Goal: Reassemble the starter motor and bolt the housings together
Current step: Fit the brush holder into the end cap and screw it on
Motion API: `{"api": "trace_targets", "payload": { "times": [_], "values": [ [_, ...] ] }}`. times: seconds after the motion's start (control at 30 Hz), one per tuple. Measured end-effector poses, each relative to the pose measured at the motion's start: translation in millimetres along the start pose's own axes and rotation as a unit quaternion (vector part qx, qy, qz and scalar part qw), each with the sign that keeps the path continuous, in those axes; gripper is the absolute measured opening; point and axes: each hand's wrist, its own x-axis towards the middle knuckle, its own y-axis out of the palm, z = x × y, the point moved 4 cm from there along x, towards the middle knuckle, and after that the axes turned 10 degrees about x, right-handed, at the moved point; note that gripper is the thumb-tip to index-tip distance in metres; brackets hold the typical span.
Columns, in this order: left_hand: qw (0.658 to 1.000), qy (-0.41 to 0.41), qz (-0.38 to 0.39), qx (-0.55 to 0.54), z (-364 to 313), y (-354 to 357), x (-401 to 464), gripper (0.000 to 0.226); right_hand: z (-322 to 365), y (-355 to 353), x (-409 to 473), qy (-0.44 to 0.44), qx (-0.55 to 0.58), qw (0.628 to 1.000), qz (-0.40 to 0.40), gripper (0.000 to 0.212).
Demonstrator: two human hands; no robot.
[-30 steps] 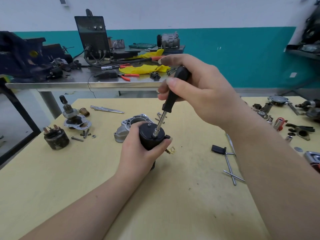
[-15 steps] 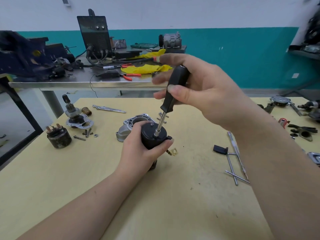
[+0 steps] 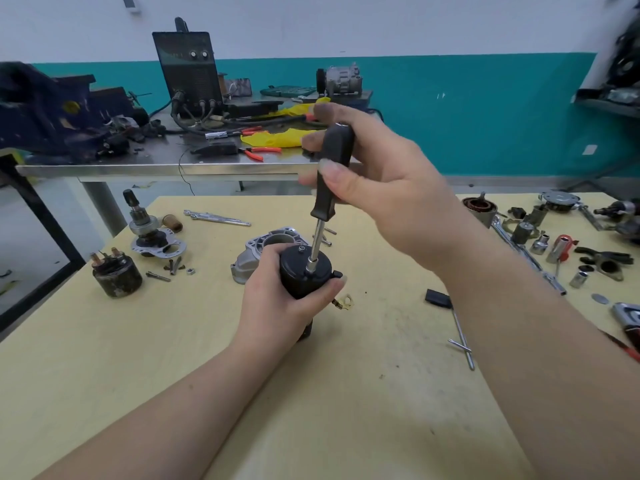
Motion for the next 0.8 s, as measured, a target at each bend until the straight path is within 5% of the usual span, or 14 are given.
{"api": "trace_targets", "payload": {
  "times": [0.23, 0.47, 0.6, 0.8],
  "values": [
    [1.0, 0.003, 0.0, 0.001, 1, 1, 2, 0.059, 5, -6, -2, 0.001, 0.045, 0.999, -0.03, 0.042],
    [1.0, 0.002, -0.027, -0.008, -4, 6, -3, 0.06, 2, 8, -9, -0.128, -0.239, 0.93, -0.249, 0.027],
    [1.0, 0.003, 0.019, -0.024, 1, 0, 0, 0.064, 0, -3, -2, -0.096, -0.126, 0.97, -0.184, 0.034],
    [0.997, 0.025, 0.057, -0.04, 3, -4, 4, 0.061, 2, -23, -1, -0.149, -0.032, 0.962, -0.225, 0.023]
  ]
}}
